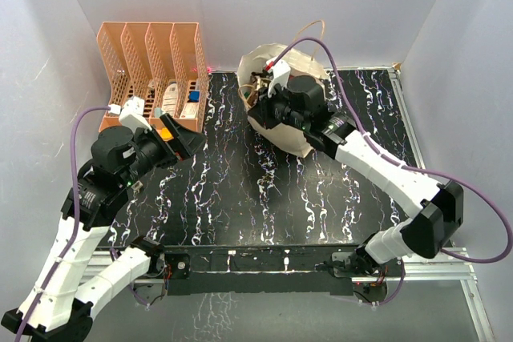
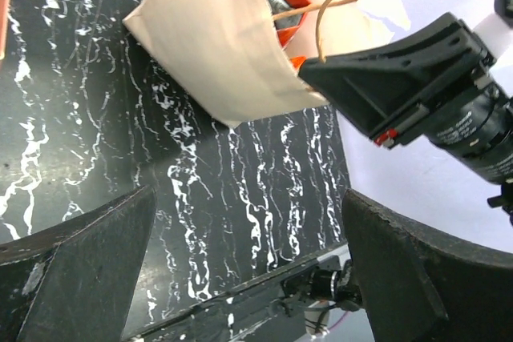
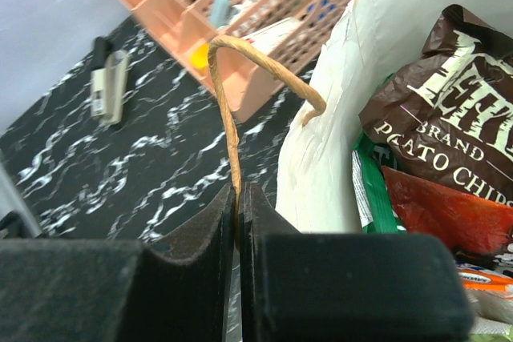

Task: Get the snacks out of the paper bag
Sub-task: Move the paper bag to the center of the board, then take out the snack from the paper bag.

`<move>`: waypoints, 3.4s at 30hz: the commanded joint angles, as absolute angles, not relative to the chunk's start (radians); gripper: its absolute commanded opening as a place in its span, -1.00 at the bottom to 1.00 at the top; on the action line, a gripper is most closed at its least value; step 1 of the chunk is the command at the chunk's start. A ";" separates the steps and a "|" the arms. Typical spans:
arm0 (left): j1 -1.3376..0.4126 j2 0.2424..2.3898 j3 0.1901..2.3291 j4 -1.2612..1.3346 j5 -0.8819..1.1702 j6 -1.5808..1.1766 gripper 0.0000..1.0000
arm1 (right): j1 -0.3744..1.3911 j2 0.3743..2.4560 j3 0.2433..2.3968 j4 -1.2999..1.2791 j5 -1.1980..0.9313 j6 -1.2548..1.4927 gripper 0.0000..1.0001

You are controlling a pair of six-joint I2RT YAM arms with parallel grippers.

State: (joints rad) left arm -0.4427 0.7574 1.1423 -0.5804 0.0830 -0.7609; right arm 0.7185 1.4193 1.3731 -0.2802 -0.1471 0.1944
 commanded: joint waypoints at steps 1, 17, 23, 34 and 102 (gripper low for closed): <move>-0.448 0.744 1.123 -0.523 0.144 -0.822 0.97 | 0.802 1.323 1.384 -0.160 -0.250 0.300 -0.85; -0.449 0.669 1.133 -0.509 0.196 -0.850 0.97 | 1.033 1.391 1.396 -0.001 -0.256 0.492 -0.85; -0.448 0.648 1.131 -0.546 0.133 -0.873 0.96 | 1.052 1.425 1.417 -0.039 -0.196 0.481 -0.67; -0.448 0.707 1.119 -0.512 0.160 -0.881 0.92 | 1.051 1.274 1.405 -0.309 0.066 0.327 0.40; -0.448 0.638 1.069 -0.489 0.192 -0.929 -1.00 | 1.028 1.865 1.982 -0.545 0.730 0.539 -0.80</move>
State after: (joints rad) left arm -0.4427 0.6506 1.0554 -0.5205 0.1764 -0.9352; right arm 1.0267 1.9846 1.9724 -0.7021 0.7151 0.5785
